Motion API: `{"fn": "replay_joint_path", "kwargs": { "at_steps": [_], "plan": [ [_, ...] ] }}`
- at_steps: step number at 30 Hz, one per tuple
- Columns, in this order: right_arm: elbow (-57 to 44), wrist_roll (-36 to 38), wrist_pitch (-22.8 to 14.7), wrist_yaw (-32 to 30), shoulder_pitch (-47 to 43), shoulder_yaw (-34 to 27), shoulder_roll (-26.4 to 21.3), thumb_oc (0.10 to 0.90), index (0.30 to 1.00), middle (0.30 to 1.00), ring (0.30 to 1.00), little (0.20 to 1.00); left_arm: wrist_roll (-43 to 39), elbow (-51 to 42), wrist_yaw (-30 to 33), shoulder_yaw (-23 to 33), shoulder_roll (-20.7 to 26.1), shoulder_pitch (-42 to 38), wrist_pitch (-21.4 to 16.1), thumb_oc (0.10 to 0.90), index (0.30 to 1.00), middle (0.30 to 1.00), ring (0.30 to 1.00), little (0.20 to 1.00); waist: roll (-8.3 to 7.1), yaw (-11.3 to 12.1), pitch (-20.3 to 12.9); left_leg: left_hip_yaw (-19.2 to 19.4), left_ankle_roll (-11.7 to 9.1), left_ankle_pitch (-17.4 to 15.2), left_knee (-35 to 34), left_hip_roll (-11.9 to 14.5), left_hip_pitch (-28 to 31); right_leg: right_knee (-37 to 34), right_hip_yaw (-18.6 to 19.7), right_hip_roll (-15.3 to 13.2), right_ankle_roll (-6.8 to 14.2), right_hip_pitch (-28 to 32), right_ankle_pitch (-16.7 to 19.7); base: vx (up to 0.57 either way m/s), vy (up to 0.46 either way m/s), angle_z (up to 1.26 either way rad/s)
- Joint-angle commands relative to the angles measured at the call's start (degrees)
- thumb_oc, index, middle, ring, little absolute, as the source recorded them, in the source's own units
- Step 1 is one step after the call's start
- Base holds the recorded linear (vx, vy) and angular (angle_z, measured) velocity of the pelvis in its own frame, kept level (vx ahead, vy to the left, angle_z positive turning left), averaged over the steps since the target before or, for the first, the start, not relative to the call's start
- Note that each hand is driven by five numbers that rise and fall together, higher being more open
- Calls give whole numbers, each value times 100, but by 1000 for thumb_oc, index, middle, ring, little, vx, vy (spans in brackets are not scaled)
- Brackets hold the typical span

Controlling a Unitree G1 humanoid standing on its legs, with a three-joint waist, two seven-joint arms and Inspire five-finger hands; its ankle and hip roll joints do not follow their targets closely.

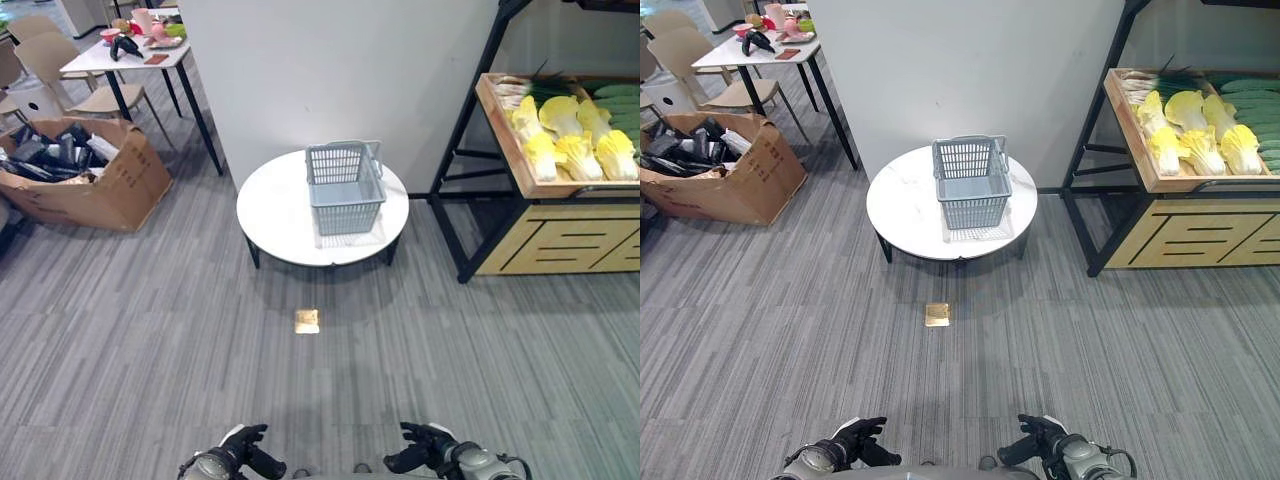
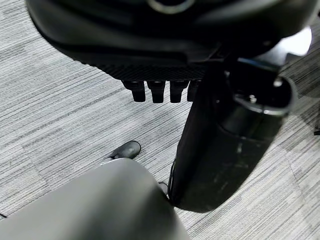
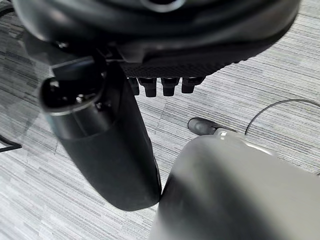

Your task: Get the vegetables into the basket

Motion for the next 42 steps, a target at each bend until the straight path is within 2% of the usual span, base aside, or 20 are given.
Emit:
{"fn": "replay_joint_path", "kwargs": {
  "at_steps": [1,6,8,13,15,17,18,19,20,22,25,29,30,32,33,36,37,40,41,42],
  "plan": [
    [387,-247,171,30,81,299,-195,900,1000,1000,1000,1000,68,369,-26,-70,12,-91,15,900,1000,1000,1000,1000,-167,151,22,146,376,-482,8,-429,16,640,245,24,543,-326,-132,48,91,-10],
    [322,-150,164,-14,97,227,-171,900,1000,1000,1000,1000,107,414,-35,12,109,-88,54,900,1000,1000,1000,1000,-217,185,89,170,425,-519,8,-437,-32,1152,183,28,624,-609,-170,28,87,-17],
    [292,-35,156,34,126,124,-228,900,1000,1000,1000,1000,-48,313,-112,215,301,-66,50,900,1000,1000,1000,1000,-227,179,195,240,491,-557,8,-465,29,2109,17,-62,732,-1053,-11,34,137,-18],
    [193,155,154,49,167,24,-173,900,1000,1000,1000,1000,13,404,-134,215,301,-55,85,900,1000,1000,1000,1000,-258,119,312,248,515,-578,8,-514,162,2919,-62,-177,754,-1485,270,54,94,-13],
    [162,216,136,53,183,-5,-187,900,1000,1000,1000,1000,23,404,-152,189,328,-59,76,900,1000,1000,1000,1000,-226,128,312,272,489,-556,8,-485,158,2632,-95,-154,697,-1548,311,45,46,21],
    [156,200,126,38,187,25,-194,900,1000,1000,1000,1000,59,405,-159,140,331,-90,61,900,1000,1000,1000,1000,-187,138,316,242,441,-529,8,-437,121,1809,46,-35,674,-1503,329,35,-4,17],
    [167,194,124,34,185,38,-196,900,1000,1000,1000,1000,72,413,-155,125,324,-103,56,900,1000,1000,1000,1000,-175,161,314,246,425,-520,8,-418,105,1351,151,17,684,-1423,485,16,-40,16],
    [158,187,112,39,176,58,-205,900,1000,1000,1000,1000,96,436,-136,108,312,-134,39,900,1000,1000,1000,1000,-191,206,322,298,412,-488,8,-433,62,590,497,99,774,-1556,821,9,-28,12],
    [158,187,112,39,176,57,-206,900,1000,1000,1000,1000,96,437,-136,107,311,-134,38,900,1000,1000,1000,1000,-186,210,322,301,411,-490,8,-429,64,549,500,101,774,-1535,844,32,-58,3],
    [172,49,126,15,204,84,-171,900,1000,1000,1000,1000,85,441,-109,131,277,-110,23,900,1000,1000,1000,1000,-223,243,353,330,380,-516,8,-474,114,-155,521,51,878,-1600,1081,111,-75,-1],
    [163,-17,138,12,240,66,-202,900,1000,1000,1000,1000,53,487,-113,205,251,-74,32,900,1000,1000,1000,1000,-249,219,322,360,345,-630,8,-512,222,-331,70,19,950,-1502,1006,172,-98,-5],
    [141,11,138,58,303,82,-263,900,1000,1000,1000,1000,31,536,-106,265,174,-27,60,900,1000,1000,1000,1000,-187,200,113,223,291,-836,8,-480,506,-331,255,130,804,-1259,1000,412,-180,15],
    [143,43,139,32,318,79,-280,900,1000,1000,1000,1000,45,561,-87,225,102,-135,131,900,1000,1000,1000,1000,-120,143,56,128,233,-815,8,-371,678,-113,237,247,662,-1255,803,389,-187,12],
    [143,43,139,32,318,79,-280,900,1000,1000,1000,1000,45,561,-87,225,102,-135,131,900,1000,1000,1000,1000,-120,145,55,130,233,-815,8,-372,677,-113,240,248,662,-1257,804,272,-148,17],
    [84,106,112,28,375,37,-337,900,1000,1000,1000,1000,87,556,-63,261,88,31,86,900,1000,1000,1000,1000,-75,141,39,43,140,-729,228,-256,753,222,123,347,515,-1219,476,416,-241,14],
    [105,-16,182,105,371,166,-393,900,1000,1000,1000,1000,-58,483,-57,236,43,-67,100,900,1000,1000,1000,1000,-68,49,30,-67,-133,-330,771,-149,680,597,-45,397,329,-1118,65,437,-276,26],
    [105,-16,182,105,371,167,-393,900,1000,1000,1000,1000,-58,483,-57,237,43,-67,101,900,1000,1000,1000,1000,-69,36,29,-80,-134,-332,779,-149,673,606,-57,393,328,-1122,57,357,-261,33],
    [107,24,176,129,430,123,-432,900,1000,1000,1000,1000,-250,398,-37,284,57,-69,83,900,1000,1000,1000,1000,-118,28,40,8,-469,236,1609,-38,355,546,-159,358,167,-867,-112,313,-262,26],
    [113,64,161,101,433,83,-474,900,1000,1000,1000,1000,-348,335,-25,279,78,-123,71,900,1000,1000,1000,1000,-181,18,136,39,-573,497,2354,8,-56,479,-244,302,96,-697,-141,257,-256,42],
    [114,64,161,101,432,83,-473,900,1000,1000,1000,1000,-348,335,-25,279,78,-123,71,900,1000,1000,1000,1000,-177,9,131,30,-573,484,2383,12,-78,478,-253,304,96,-703,-140,242,-251,51]
  ]
}}
